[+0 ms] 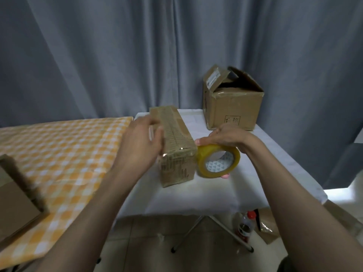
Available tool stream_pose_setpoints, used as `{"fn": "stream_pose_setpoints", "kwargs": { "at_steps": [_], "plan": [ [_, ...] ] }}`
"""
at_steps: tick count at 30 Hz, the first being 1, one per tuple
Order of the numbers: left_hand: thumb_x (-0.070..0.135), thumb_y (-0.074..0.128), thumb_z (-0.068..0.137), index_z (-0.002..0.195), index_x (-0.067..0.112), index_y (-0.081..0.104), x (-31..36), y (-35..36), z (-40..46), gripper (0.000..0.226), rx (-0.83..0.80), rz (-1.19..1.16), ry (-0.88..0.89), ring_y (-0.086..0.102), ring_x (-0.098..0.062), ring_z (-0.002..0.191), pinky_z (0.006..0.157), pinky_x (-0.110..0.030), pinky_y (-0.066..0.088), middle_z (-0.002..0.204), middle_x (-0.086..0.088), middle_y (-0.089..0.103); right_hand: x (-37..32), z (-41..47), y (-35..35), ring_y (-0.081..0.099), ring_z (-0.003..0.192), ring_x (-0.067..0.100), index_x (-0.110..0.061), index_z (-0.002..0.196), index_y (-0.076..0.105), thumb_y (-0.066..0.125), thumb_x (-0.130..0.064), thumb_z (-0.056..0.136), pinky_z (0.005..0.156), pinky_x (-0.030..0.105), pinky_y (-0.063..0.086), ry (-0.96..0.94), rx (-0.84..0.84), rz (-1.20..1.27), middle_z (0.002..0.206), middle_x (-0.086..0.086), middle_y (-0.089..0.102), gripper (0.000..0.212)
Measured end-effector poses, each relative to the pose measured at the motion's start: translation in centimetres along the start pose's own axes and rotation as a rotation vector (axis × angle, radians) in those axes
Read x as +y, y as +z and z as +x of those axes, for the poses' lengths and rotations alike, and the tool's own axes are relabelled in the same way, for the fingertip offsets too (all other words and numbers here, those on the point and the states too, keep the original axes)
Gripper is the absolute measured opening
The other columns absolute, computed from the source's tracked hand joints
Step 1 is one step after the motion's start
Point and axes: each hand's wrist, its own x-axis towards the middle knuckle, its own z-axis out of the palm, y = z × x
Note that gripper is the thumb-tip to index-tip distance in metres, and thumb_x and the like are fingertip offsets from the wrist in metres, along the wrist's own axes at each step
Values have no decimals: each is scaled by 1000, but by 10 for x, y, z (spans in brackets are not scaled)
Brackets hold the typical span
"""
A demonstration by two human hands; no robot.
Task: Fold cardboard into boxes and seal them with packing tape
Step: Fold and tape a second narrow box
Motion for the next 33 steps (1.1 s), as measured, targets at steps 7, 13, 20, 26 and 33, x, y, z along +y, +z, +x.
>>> {"fn": "stream_pose_setpoints", "kwargs": {
  "at_steps": [7, 13, 20, 26, 33],
  "plan": [
    [35, 23, 107, 135, 8, 47, 23, 51, 1, 46, -363, 224, -2, 45, -31, 129, 109, -40, 32, 143, -15, 47, -20, -5, 28, 67, 78, 17, -3, 83, 76, 71, -61, 78, 71, 30, 50, -96, -22, 113, 82, 13, 74, 59],
    [56, 19, 102, 155, 14, 27, -2, 58, -4, 68, -367, 304, 89, 19, -17, 150, 119, -30, 12, 163, -3, 23, -6, -8, 31, 72, 86, 21, -11, 87, 79, 66, -58, 84, 78, 33, 56, -118, -18, 148, 85, 4, 76, 49],
    [77, 18, 90, 159, 19, 15, -2, 60, -11, 90, -381, 440, 125, 14, -17, 151, 119, -35, 19, 166, 2, 11, 1, -8, 32, 70, 72, 16, -12, 67, 73, 70, -71, 75, 66, 30, 51, -90, 6, 26, 67, -2, 72, 59],
    [80, 22, 85, 159, 18, 15, -3, 60, -9, 96, -358, 440, 116, 15, -18, 152, 120, -34, 15, 166, 1, 13, 21, -12, 26, 65, 76, 17, -9, 80, 73, 44, -61, 98, 80, 36, 52, -56, 117, 206, 79, 3, 70, 62],
    [81, 21, 85, 159, 19, 14, -2, 60, -9, 97, -360, 456, 128, 13, -17, 152, 121, -35, 13, 166, 1, 12, 75, -21, 16, 61, 69, 15, -20, 85, 73, 75, -8, 84, 66, 27, 56, 111, -60, -135, 81, 5, 69, 12]
  ]
}}
